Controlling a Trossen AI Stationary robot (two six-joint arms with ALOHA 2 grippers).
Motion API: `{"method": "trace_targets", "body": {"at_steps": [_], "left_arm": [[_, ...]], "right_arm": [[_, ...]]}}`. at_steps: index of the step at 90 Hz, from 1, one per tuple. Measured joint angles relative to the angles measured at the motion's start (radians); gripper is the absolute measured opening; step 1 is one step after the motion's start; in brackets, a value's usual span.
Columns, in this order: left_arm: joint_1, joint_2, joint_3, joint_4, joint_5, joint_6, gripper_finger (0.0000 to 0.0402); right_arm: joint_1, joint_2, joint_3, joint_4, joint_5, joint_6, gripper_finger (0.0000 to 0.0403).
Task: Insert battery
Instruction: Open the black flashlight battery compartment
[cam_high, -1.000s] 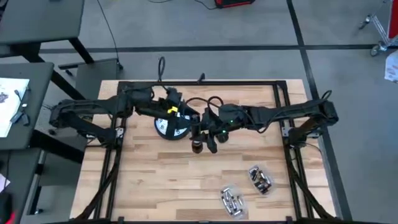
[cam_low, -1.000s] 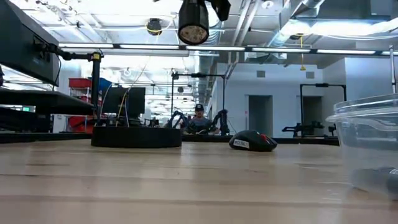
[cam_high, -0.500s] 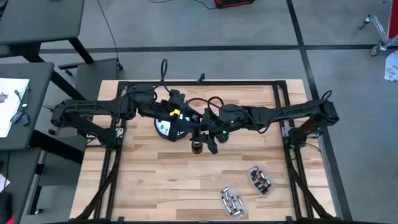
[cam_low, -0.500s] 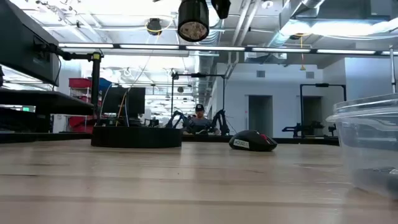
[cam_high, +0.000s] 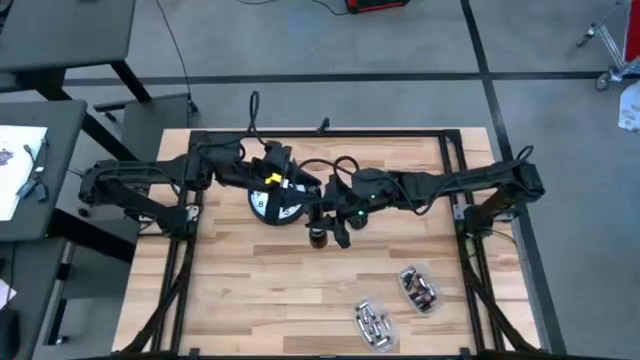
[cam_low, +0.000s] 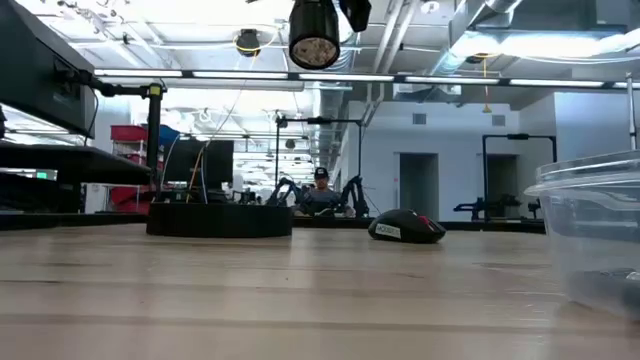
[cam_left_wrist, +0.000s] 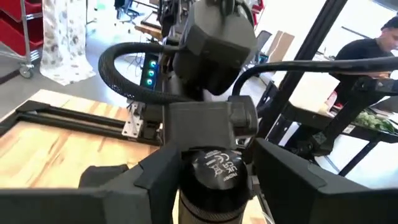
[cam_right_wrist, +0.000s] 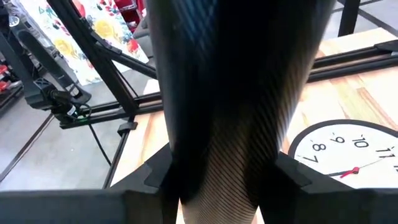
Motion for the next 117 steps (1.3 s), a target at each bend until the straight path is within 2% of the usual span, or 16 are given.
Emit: {"method": "trace_targets", "body": {"at_steps": [30,43,51,64,76,106,117], "left_arm": [[0.000,0.023,0.001,-0.006,0.002,-0.004,0.0178],[0.000,0.023,0.001,-0.006,-0.002,-0.019,0.0161],[0.000,0.021,0.001,-0.006,-0.031,-0.020,0.0138],[-0.001,0.021,0.001,-0.007,-0.083,-0.027,0.0138],[-0.002,0.022,0.000,-0.022,-0.182,-0.055,0.0138],[-0.002,0.032,-0.002,-0.059,-0.499,-0.192,0.0133],[-0.001,0.036,-0.002,-0.066,-0.553,-0.255,0.0130]], "right_arm": [[0.000,0.001,0.000,0.003,0.001,0.000,0.0139],[0.000,0.001,0.000,0.004,0.001,0.000,0.0139],[0.000,0.001,0.000,0.002,0.001,0.004,0.0139],[-0.003,0.001,0.000,-0.004,0.013,0.003,0.0139],[-0.003,0.000,0.001,-0.063,0.110,-0.001,0.0139],[0.001,0.000,0.002,-0.152,0.478,-0.012,0.0139],[0.002,0.001,0.002,-0.186,0.555,-0.017,0.0139]]}}
